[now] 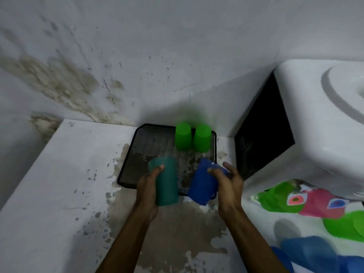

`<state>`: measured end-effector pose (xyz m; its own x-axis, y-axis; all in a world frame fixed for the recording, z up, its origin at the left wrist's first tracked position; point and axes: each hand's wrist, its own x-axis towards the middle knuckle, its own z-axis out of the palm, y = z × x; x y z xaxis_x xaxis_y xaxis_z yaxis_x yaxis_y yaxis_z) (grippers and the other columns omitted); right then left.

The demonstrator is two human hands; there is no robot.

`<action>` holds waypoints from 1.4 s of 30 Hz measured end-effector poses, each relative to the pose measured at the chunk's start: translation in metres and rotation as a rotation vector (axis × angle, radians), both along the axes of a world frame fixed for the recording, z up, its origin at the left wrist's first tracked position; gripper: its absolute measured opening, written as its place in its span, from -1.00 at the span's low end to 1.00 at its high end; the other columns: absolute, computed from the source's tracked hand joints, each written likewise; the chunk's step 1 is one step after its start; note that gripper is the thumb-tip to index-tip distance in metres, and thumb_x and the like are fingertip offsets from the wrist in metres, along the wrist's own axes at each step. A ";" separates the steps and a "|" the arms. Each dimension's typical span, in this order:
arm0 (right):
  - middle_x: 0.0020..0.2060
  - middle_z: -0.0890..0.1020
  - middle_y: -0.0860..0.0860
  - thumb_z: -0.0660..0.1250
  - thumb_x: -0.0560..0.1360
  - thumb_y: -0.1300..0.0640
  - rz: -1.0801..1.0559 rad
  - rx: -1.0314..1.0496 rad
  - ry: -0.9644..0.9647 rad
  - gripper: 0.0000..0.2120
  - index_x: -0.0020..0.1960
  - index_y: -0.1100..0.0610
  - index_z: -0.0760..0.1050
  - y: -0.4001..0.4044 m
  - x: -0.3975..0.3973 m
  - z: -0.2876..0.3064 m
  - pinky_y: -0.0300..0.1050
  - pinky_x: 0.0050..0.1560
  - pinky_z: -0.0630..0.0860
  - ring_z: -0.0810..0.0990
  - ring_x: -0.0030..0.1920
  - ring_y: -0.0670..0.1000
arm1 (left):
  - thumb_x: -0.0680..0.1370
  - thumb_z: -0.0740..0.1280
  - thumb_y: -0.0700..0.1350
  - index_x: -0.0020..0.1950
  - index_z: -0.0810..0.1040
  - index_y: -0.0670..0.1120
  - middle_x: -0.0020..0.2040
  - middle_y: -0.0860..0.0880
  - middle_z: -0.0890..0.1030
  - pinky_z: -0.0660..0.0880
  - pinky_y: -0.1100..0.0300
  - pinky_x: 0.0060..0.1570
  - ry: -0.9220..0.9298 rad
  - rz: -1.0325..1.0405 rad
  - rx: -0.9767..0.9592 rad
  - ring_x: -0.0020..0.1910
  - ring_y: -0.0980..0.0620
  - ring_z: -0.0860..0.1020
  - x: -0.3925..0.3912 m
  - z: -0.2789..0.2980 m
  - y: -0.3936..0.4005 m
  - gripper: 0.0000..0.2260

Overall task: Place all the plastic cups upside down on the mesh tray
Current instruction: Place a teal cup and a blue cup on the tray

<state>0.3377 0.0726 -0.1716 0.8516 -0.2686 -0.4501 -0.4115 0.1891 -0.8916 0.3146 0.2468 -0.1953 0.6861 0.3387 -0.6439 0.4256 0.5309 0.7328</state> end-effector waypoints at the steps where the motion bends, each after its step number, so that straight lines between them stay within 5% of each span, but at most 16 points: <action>1: -0.08 0.60 0.11 0.40 0.43 0.19 -0.073 0.148 0.086 -0.73 0.11 0.20 0.50 0.003 0.008 0.001 -0.17 -0.34 0.53 0.60 -0.22 0.00 | 0.45 0.41 -0.01 0.10 0.60 -0.16 -0.01 -0.23 0.66 0.57 0.02 -0.17 0.033 -0.012 -0.030 -0.15 -0.19 0.63 0.006 0.000 0.002 -0.69; 5: -0.23 0.65 0.16 0.29 0.47 -0.05 -0.135 0.669 0.297 -0.65 0.07 0.21 0.53 0.006 0.031 -0.006 0.02 -0.11 0.55 0.60 -0.25 0.13 | 0.46 0.36 0.14 0.22 0.53 -0.10 0.10 -0.23 0.64 0.57 -0.10 -0.01 0.149 -0.065 -0.162 -0.02 -0.21 0.63 0.032 -0.005 0.007 -0.56; 7: -0.14 0.61 0.21 0.27 0.47 -0.09 -0.081 0.765 0.403 -0.58 0.12 0.23 0.49 0.009 0.042 -0.010 0.09 -0.05 0.56 0.57 -0.17 0.19 | 0.46 0.34 0.16 0.21 0.50 -0.11 0.07 -0.25 0.63 0.55 -0.13 0.01 0.209 -0.112 -0.197 -0.09 -0.20 0.62 0.046 -0.005 0.008 -0.55; 9: -0.12 0.58 0.22 0.26 0.47 -0.06 -0.005 0.731 0.496 -0.60 0.12 0.24 0.47 0.010 0.048 -0.011 0.05 -0.21 0.60 0.54 -0.17 0.21 | 0.47 0.33 0.10 0.17 0.49 -0.12 0.00 -0.24 0.61 0.53 -0.04 -0.09 0.252 -0.198 -0.179 -0.17 -0.17 0.59 0.056 0.001 0.008 -0.61; 14: -0.18 0.60 0.20 0.35 0.34 0.19 0.267 0.207 0.442 -0.75 0.00 0.23 0.48 0.011 0.065 -0.008 -0.05 -0.25 0.51 0.58 -0.21 0.19 | 0.45 0.35 -0.04 0.13 0.40 -0.14 -0.07 -0.12 0.54 0.50 0.10 -0.15 0.249 -0.472 0.173 -0.11 -0.09 0.54 0.076 0.006 0.013 -0.67; 18: -0.08 0.56 0.09 0.50 -0.04 -0.08 0.425 -0.563 0.282 -0.31 0.03 0.08 0.39 0.008 0.083 -0.011 -0.06 -0.20 0.54 0.58 -0.13 0.12 | 0.34 0.50 -0.02 0.00 0.35 -0.06 -0.18 0.02 0.49 0.50 0.19 -0.29 0.145 -0.579 0.721 -0.22 0.04 0.53 0.088 0.002 0.015 -0.60; 22: -0.02 0.57 0.08 0.52 0.05 -0.10 0.503 -0.873 0.151 -0.43 0.04 -0.04 0.53 0.009 0.099 -0.009 0.02 -0.08 0.59 0.59 -0.06 0.16 | 0.26 0.50 0.09 0.20 0.45 -0.08 0.08 -0.11 0.52 0.58 0.00 -0.05 0.101 -0.650 1.054 -0.02 -0.11 0.55 0.094 -0.006 0.011 -0.41; 31: 0.16 0.47 0.07 0.54 0.20 0.06 0.612 -1.140 0.017 -0.28 0.25 0.02 0.26 0.027 0.105 -0.027 0.05 -0.01 0.54 0.52 0.12 0.22 | 0.21 0.57 0.00 0.30 0.31 -0.09 0.25 -0.12 0.40 0.53 -0.02 0.05 0.012 -0.645 1.194 0.20 -0.11 0.41 0.108 -0.027 -0.007 -0.25; 42: 0.26 0.46 0.10 0.52 0.21 0.31 0.487 -0.945 -0.058 -0.11 0.42 0.03 0.17 0.029 0.092 -0.063 -0.01 0.13 0.48 0.47 0.21 0.14 | 0.17 0.58 -0.18 0.23 0.38 -0.17 0.16 -0.18 0.46 0.44 0.10 0.00 -0.142 -0.558 1.147 0.12 -0.13 0.44 0.108 -0.043 -0.017 -0.31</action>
